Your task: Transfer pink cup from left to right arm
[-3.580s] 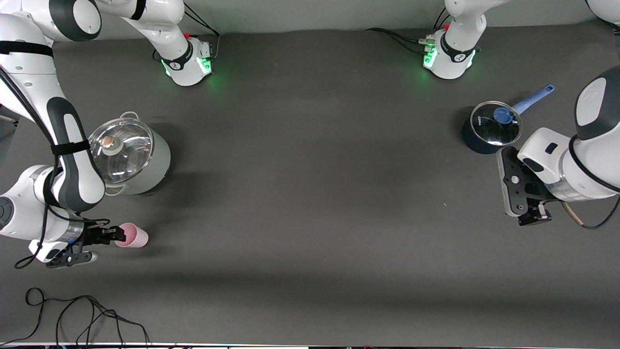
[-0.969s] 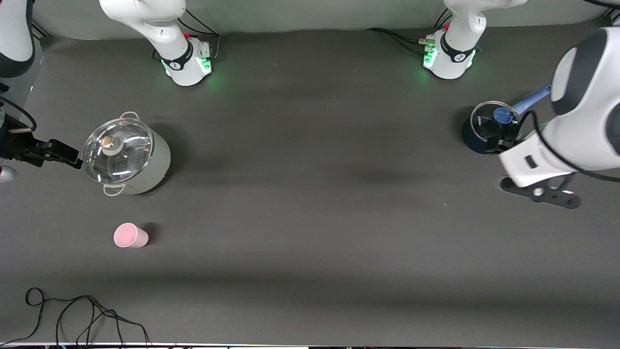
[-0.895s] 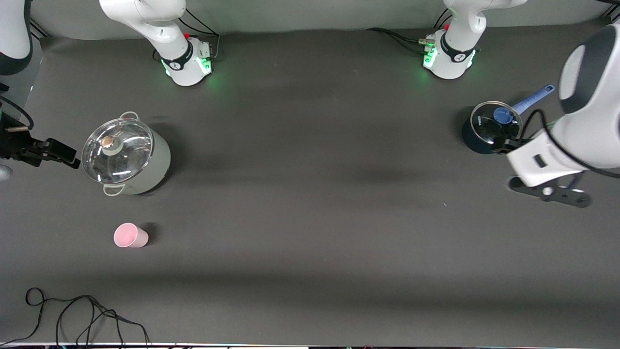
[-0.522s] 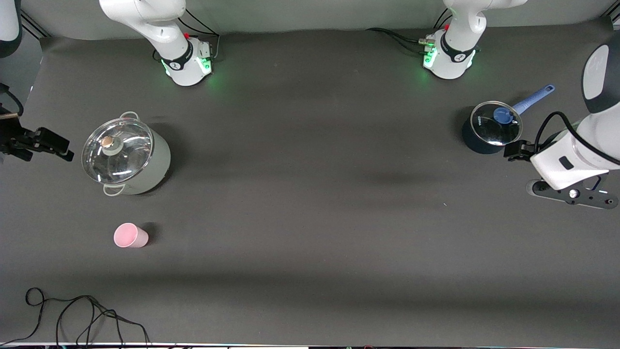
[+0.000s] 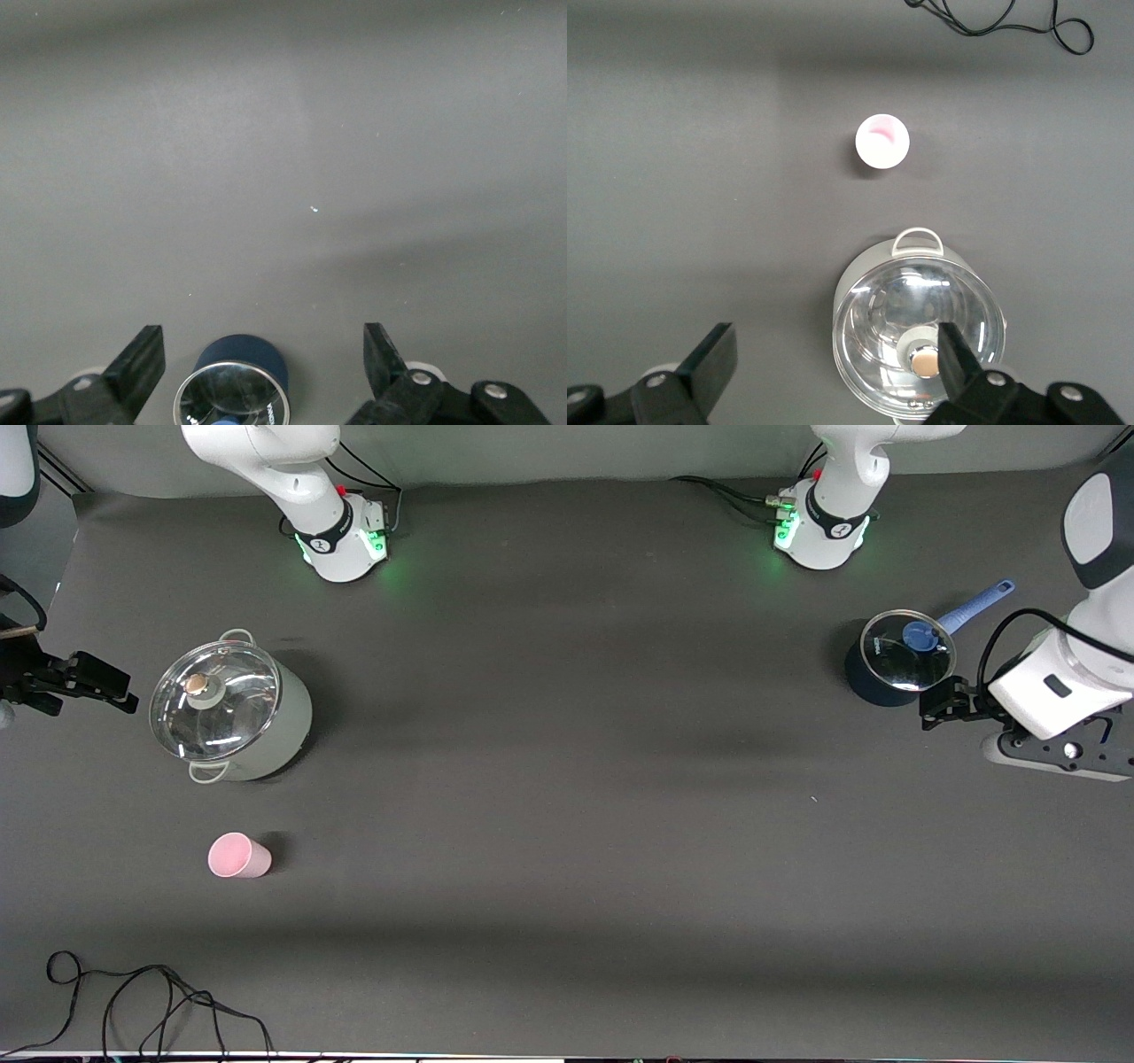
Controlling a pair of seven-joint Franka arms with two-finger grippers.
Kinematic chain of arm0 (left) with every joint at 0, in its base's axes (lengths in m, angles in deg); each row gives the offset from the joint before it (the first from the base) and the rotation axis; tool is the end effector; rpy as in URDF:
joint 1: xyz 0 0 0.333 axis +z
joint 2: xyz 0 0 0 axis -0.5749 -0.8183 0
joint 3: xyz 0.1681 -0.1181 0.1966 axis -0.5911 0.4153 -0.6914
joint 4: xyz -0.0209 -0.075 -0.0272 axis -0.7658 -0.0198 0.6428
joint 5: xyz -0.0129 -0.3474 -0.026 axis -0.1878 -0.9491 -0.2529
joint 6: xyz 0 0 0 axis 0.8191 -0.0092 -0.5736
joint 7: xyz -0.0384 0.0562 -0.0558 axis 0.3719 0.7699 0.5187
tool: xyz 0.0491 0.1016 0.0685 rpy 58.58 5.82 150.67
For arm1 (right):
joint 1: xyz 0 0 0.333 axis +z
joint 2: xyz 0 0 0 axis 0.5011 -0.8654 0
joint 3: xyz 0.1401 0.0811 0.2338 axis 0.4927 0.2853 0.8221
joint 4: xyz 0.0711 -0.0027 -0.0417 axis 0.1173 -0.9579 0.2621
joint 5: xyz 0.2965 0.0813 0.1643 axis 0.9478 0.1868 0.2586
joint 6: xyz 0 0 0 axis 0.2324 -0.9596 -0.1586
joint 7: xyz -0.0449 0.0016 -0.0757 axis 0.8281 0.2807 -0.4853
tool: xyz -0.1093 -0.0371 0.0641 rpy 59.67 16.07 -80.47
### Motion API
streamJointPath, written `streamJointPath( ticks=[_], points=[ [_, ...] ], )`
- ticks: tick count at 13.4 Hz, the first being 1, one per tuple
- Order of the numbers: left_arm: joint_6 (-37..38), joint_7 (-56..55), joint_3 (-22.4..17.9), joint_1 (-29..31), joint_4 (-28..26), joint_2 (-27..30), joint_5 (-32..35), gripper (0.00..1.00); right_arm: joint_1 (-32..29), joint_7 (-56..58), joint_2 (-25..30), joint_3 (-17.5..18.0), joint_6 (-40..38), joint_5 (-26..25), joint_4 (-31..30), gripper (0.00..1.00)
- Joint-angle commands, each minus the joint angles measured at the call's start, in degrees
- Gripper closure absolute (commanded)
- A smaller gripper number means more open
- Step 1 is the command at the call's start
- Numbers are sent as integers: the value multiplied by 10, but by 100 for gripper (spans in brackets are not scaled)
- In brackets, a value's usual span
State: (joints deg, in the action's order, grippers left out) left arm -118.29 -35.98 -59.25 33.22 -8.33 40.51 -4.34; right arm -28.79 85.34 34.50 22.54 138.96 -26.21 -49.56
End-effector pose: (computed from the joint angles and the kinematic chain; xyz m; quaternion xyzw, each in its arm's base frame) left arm 0.5411 -0.0485 0.5098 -0.9957 0.0927 0.0075 0.0050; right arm 0.5164 -0.0346 0.5546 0.9998 -0.0016 0.0143 0.0098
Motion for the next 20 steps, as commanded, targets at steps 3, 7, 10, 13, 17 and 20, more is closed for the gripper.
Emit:
streamJointPath(
  ticks=[3, 7, 10, 13, 17, 20],
  points=[
    [12, -62, 1, -12, -26, 38, -43, 0, 13, -14, 5, -8, -7, 2, 3, 0],
    [7, -45, -1, -12, -19, 28, -34, 0, 13, -19, 6, -9, -15, 5, 3, 0],
    [14, -28, -1, -7, -8, 17, -14, 0, 13, -35, 7, -10, -49, 13, 4, 0],
    [19, -28, -1, -8, -8, 17, 8, 0, 13, -36, 7, -10, -52, 14, 5, 0],
    [20, -28, -1, -9, -10, 16, 23, 0, 13, -35, 6, -12, -51, 37, 7, 0],
    [20, -28, 0, -9, -10, 16, 23, 0, 13, -34, 6, -12, -50, 37, 8, 0]
  ],
)
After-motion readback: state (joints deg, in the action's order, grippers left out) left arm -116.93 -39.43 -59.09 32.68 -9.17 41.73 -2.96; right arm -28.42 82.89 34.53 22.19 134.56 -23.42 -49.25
